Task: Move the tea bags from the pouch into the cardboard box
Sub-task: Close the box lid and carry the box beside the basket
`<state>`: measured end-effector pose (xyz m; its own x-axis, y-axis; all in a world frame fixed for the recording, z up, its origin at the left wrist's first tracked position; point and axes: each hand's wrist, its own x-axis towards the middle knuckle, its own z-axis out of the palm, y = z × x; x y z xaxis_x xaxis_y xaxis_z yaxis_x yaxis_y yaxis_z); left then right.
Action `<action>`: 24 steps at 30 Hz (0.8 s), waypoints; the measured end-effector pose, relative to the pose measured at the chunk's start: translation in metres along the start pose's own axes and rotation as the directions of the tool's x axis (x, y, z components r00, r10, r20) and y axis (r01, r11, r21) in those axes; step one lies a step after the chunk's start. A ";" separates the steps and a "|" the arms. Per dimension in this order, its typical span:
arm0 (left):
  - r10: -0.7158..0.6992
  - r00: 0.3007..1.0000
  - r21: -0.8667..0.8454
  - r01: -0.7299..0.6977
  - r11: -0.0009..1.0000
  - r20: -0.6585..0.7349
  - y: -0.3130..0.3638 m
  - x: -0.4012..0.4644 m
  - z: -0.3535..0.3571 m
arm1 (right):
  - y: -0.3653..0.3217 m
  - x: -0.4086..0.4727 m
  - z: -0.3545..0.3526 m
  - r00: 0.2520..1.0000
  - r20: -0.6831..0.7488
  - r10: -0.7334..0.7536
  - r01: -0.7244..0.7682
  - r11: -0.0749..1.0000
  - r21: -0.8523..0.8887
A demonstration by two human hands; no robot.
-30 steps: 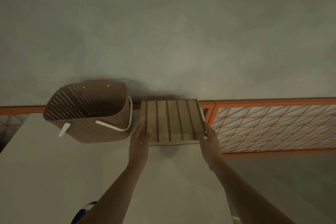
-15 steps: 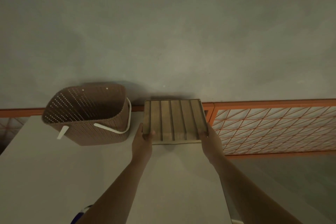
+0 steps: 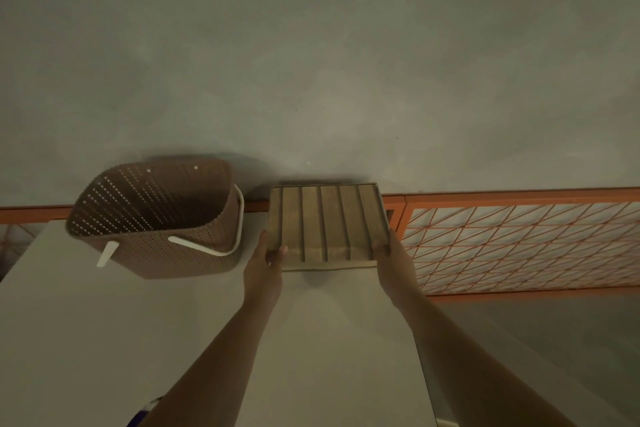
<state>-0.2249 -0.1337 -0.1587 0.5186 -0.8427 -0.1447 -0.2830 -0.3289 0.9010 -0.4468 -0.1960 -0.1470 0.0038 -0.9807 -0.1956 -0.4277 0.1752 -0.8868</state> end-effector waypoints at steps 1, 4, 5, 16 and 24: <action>0.003 1.000 0.000 -0.003 1.000 0.002 -0.001 0.001 0.000 | 0.000 0.001 0.000 1.000 0.001 -0.001 0.001 1.000 0.003; 0.009 1.000 -0.006 -0.009 1.000 0.014 0.000 0.001 -0.001 | -0.001 0.002 0.001 1.000 -0.005 0.001 -0.001 1.000 0.007; 0.008 1.000 -0.009 -0.008 1.000 0.018 0.001 0.001 -0.001 | -0.001 0.002 0.001 1.000 -0.002 0.002 -0.002 1.000 0.009; -0.019 0.999 -0.048 0.017 0.999 -0.031 -0.001 -0.005 -0.004 | 0.012 -0.016 -0.004 0.994 -0.106 0.020 -0.015 0.999 0.048; -0.006 1.000 -0.072 0.005 0.997 -0.025 -0.002 -0.006 -0.001 | 0.013 -0.020 -0.007 0.996 -0.091 -0.001 0.001 1.000 0.004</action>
<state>-0.2265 -0.1275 -0.1590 0.5408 -0.8294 -0.1400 -0.2222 -0.3014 0.9273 -0.4588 -0.1751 -0.1517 -0.0777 -0.9847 -0.1558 -0.4243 0.1741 -0.8886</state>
